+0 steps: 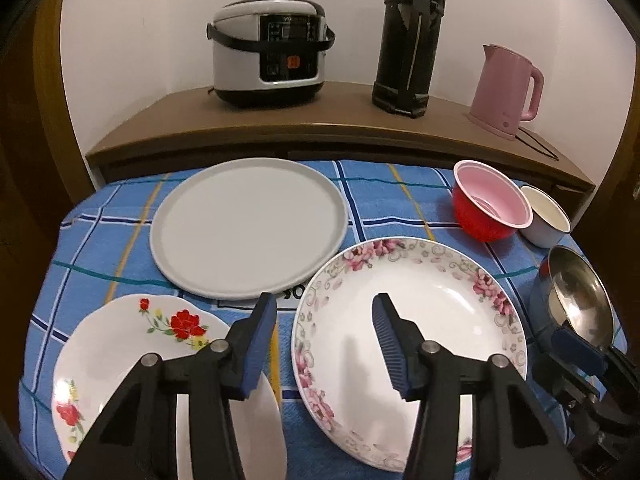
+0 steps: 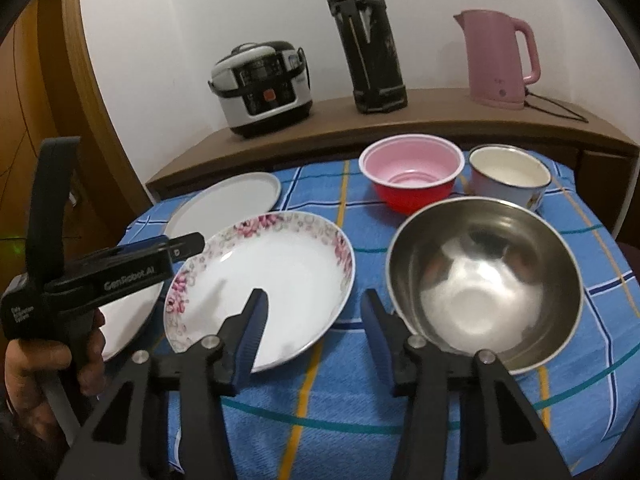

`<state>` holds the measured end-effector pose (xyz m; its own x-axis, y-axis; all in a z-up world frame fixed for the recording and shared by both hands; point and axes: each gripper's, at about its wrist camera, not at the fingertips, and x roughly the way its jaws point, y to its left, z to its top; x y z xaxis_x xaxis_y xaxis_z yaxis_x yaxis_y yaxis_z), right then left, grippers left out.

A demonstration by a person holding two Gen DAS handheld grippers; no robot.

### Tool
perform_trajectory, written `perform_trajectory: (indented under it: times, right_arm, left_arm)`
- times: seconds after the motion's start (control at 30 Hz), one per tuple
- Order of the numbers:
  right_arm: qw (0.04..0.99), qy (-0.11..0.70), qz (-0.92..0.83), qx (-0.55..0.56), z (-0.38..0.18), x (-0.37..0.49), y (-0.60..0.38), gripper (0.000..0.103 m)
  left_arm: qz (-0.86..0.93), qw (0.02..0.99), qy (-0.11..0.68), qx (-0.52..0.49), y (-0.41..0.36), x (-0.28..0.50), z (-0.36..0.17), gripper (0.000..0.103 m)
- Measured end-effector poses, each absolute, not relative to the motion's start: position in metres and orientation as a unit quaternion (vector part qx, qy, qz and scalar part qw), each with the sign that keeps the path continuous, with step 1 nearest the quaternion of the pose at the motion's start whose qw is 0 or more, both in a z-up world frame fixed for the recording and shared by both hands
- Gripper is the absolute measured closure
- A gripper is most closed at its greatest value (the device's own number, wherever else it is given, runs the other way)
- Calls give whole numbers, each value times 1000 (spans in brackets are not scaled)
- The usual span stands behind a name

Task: Organize plates and bowls
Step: 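Move the right tool to the red-flower white plate and grip its rim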

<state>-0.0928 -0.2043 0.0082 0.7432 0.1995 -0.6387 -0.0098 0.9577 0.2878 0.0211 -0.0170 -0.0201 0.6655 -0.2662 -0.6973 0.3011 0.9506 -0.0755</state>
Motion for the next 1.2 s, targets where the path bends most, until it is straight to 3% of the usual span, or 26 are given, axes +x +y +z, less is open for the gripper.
perform_trajectory:
  times: [0.13,0.23,0.43,0.57,0.83,0.97,1.2]
  right_arm:
    - [924,355,65,128,8,-91,-200,55]
    - [924,356,73,121,8,-88,-195,58]
    - [922,356,94,124,8,-85,-189,58]
    - [913,366,138,113,8,-81,-171,77]
    - [878,373,264,142,17,-61,-123,72]
    - [852,390,310,164,13,-47,-96,62]
    - [839,424,307,151,-5,-33,-71,62]
  left_arm:
    - [-158,911,379,33,-21,23,-21,51]
    - [-162,909,382,31,-19,27,-21,64]
    - [-156,916,370,27,-5,28,-11,65]
    - [-145,923,358,9,28,24,5,68]
    - [-33,936,351,-3,130,0,12,68]
    - [-6,925,378,-44,174,-4,-4,68]
    - [-15,912,398,-102,204,-5,-20,68]
